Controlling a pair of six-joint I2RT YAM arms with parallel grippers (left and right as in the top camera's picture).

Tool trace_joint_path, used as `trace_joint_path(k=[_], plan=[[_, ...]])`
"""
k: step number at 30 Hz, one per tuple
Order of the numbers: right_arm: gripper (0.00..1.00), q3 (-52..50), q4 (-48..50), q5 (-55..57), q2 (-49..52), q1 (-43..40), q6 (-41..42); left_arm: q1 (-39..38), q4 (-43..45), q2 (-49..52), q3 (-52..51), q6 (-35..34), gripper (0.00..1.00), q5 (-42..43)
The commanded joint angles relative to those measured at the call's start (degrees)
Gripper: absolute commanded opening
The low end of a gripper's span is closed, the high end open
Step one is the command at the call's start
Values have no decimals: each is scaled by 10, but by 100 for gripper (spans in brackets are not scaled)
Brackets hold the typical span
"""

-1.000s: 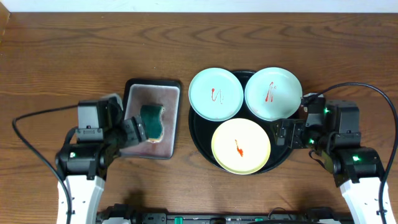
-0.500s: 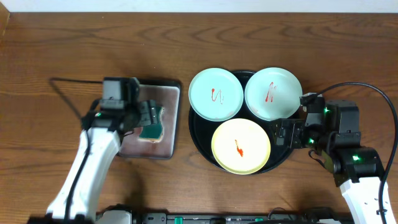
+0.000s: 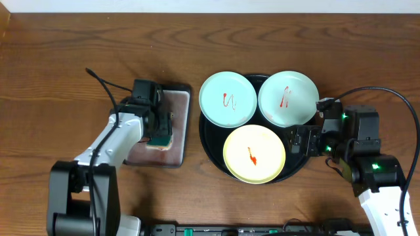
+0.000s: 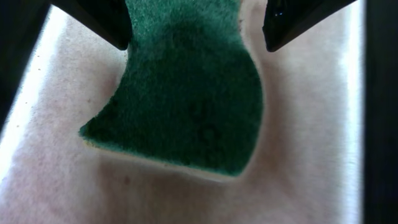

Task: Clean dirty plates on tray and stack at the side
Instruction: 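Dip and rub the green sponge in the soapy water with left gripper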

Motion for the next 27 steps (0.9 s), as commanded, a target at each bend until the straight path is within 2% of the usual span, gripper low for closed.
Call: trace_joint_path(k=[1, 7, 8, 12, 13, 21, 22, 24, 25, 27], plan=[[99, 10, 1, -4, 0, 0, -5, -5, 2, 20, 10, 3, 67, 9], [99, 10, 1, -3, 0, 0, -5, -5, 4, 37, 8, 3, 57, 10], [99, 10, 1, -2, 0, 0, -5, -5, 5, 40, 8, 4, 50, 10], [99, 10, 3, -2, 0, 0, -5, -4, 5, 42, 9, 3, 11, 10], [99, 10, 4, -2, 0, 0, -5, -4, 4, 41, 9, 3, 8, 10], [99, 10, 5, -2, 0, 0, -5, -3, 2, -34, 10, 3, 7, 10], [99, 10, 5, -2, 0, 0, -5, -3, 0, -45, 10, 3, 8, 10], [99, 10, 5, -2, 0, 0, -5, -3, -5, -58, 10, 3, 51, 10], [99, 10, 5, -2, 0, 0, -5, -3, -6, -60, 10, 3, 65, 10], [99, 10, 5, -2, 0, 0, -5, -3, -7, -58, 8, 3, 72, 10]])
